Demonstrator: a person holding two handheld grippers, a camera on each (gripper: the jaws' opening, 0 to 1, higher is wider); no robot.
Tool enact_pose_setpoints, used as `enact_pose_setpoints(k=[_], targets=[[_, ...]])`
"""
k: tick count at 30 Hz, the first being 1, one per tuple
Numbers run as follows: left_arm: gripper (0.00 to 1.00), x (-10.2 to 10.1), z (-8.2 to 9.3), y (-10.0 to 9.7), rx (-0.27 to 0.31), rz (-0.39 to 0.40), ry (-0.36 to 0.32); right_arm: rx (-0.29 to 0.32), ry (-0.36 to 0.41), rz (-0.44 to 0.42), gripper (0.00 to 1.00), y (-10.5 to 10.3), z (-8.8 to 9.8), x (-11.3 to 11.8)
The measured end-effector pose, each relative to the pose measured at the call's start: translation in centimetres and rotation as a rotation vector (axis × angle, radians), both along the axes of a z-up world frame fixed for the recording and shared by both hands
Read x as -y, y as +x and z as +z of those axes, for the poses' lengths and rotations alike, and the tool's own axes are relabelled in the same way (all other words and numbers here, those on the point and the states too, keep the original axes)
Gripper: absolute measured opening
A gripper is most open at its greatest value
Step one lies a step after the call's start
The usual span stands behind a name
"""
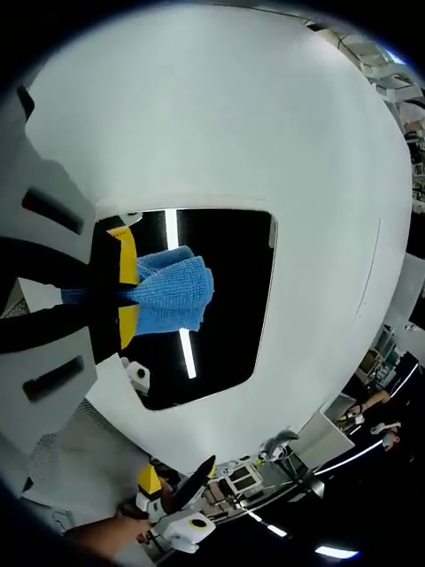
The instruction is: Wipe the mirror surface with the cleaning cloth until all visible marks leave the cleaned area.
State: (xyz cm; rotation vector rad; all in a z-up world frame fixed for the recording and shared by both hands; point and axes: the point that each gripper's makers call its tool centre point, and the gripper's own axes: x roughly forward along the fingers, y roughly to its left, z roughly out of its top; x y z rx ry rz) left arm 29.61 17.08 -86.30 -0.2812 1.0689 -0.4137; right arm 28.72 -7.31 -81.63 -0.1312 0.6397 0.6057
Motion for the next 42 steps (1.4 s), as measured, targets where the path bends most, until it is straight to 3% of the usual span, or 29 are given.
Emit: enact_pose_setpoints(k=[19, 42], targets=[[0.02, 2.5, -0.1, 0.3, -0.005, -0.028, -0.016, 0.002, 0.011, -0.007, 0.98, 0.2, 0.1, 0.1], [0.02, 7.2, -0.1, -0.1, -0.013, -0.095, -0.023, 0.008, -0.006, 0.020, 0.98, 0.0, 0.1, -0.3]])
